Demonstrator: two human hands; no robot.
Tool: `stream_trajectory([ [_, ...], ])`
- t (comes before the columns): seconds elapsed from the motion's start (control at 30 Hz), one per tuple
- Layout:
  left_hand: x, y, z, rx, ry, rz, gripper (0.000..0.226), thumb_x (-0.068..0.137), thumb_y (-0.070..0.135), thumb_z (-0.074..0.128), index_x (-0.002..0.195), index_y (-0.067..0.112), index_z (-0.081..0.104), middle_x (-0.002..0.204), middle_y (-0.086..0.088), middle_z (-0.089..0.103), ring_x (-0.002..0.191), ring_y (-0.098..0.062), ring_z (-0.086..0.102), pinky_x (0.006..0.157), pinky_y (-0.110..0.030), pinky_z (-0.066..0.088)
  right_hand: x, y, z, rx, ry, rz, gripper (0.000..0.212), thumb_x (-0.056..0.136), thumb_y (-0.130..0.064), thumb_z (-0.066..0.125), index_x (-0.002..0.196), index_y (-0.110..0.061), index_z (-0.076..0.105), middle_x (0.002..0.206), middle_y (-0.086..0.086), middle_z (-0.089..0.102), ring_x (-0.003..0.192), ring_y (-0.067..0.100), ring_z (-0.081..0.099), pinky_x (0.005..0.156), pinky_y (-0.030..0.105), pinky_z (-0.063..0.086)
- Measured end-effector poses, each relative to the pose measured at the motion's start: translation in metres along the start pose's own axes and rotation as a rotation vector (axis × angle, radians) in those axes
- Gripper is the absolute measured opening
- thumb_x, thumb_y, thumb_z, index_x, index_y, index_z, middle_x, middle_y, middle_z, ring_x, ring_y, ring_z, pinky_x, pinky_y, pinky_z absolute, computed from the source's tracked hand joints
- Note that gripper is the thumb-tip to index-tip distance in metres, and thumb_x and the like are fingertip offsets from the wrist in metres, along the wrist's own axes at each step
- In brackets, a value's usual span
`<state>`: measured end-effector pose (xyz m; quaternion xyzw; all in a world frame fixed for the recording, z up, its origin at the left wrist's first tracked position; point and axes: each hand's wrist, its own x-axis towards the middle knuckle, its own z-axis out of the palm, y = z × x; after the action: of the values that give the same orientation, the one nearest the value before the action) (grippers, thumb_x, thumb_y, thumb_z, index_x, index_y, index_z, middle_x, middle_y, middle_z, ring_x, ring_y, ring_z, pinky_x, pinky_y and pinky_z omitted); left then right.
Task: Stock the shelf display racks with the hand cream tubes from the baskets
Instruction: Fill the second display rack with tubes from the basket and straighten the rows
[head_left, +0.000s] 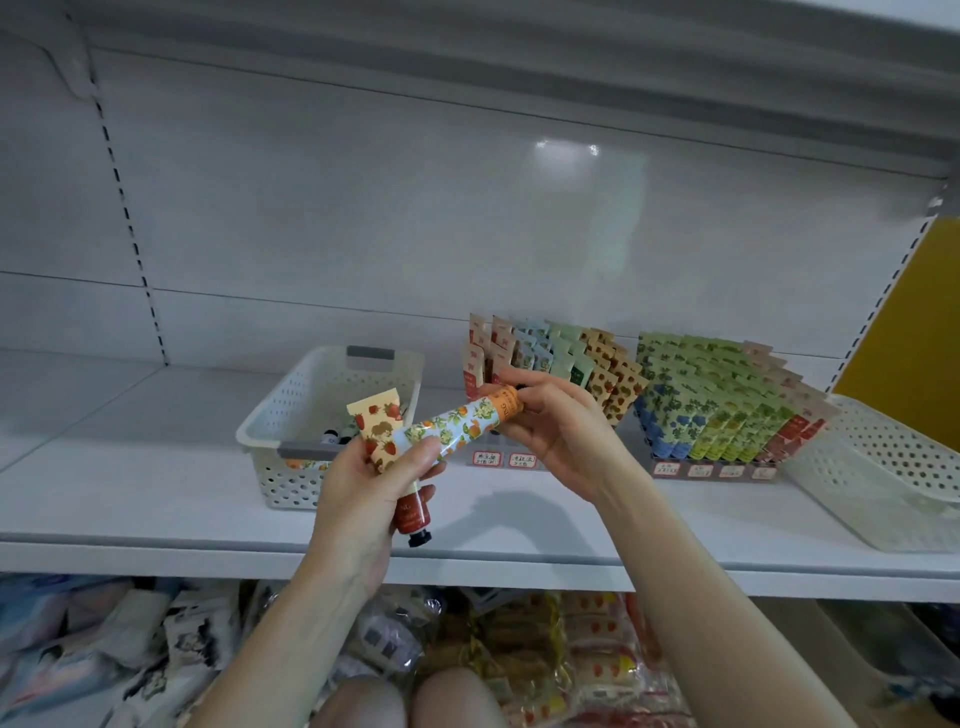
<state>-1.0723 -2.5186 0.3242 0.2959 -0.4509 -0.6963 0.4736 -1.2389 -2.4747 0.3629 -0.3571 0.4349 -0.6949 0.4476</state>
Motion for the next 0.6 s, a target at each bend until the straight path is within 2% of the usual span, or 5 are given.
stream_trajectory([
  [0.1, 0.001, 0.000, -0.002, 0.063, 0.071, 0.074, 0.020, 0.075, 0.015, 0.071, 0.094, 0.014, 0.064, 0.081, 0.004, 0.070, 0.068, -0.007, 0.066, 0.060, -0.024, 0.049, -0.005, 0.008, -0.007, -0.065, 0.004, 0.045, 0.016, 0.092, 0.004, 0.043, 0.096, 0.002, 0.059, 0.086, 0.015, 0.065, 0.075, 0.022, 0.067, 0.068, 0.027, 0.059],
  [0.2, 0.004, -0.001, -0.004, 0.146, 0.112, 0.130, 0.018, 0.075, 0.018, 0.073, 0.089, 0.012, 0.064, 0.067, 0.006, 0.067, 0.058, -0.003, 0.061, 0.059, -0.025, 0.048, -0.012, 0.017, -0.018, -0.240, 0.005, 0.063, 0.011, 0.091, -0.004, 0.053, 0.082, -0.004, 0.060, 0.076, 0.006, 0.066, 0.066, 0.014, 0.068, 0.062, 0.022, 0.056],
  [0.3, 0.006, -0.002, -0.003, 0.233, 0.107, 0.154, 0.014, 0.077, 0.017, 0.072, 0.084, 0.013, 0.061, 0.067, 0.003, 0.064, 0.055, -0.003, 0.059, 0.054, -0.021, 0.046, -0.013, 0.021, -0.030, -0.423, -0.011, 0.066, 0.010, 0.086, -0.004, 0.060, 0.077, -0.010, 0.062, 0.075, 0.002, 0.067, 0.070, 0.013, 0.065, 0.068, 0.023, 0.055],
  [0.43, 0.010, -0.007, 0.004, 0.379, 0.023, 0.195, 0.015, 0.077, 0.012, 0.074, 0.077, 0.016, 0.059, 0.067, -0.001, 0.063, 0.057, -0.010, 0.054, 0.051, -0.019, 0.043, -0.015, 0.018, -0.044, -0.611, -0.128, 0.146, 0.013, 0.082, 0.003, 0.064, 0.085, -0.009, 0.065, 0.073, 0.001, 0.071, 0.069, 0.011, 0.067, 0.071, 0.020, 0.054],
  [0.6, 0.012, -0.017, 0.011, 0.498, -0.116, 0.211, 0.022, 0.074, 0.005, 0.075, 0.074, 0.021, 0.060, 0.063, 0.011, 0.062, 0.050, 0.008, 0.055, 0.048, -0.006, 0.039, -0.016, 0.017, -0.054, -0.911, -0.216, 0.194, 0.016, 0.080, -0.008, 0.071, 0.095, -0.013, 0.069, 0.083, 0.000, 0.071, 0.077, 0.012, 0.067, 0.083, 0.028, 0.054],
])
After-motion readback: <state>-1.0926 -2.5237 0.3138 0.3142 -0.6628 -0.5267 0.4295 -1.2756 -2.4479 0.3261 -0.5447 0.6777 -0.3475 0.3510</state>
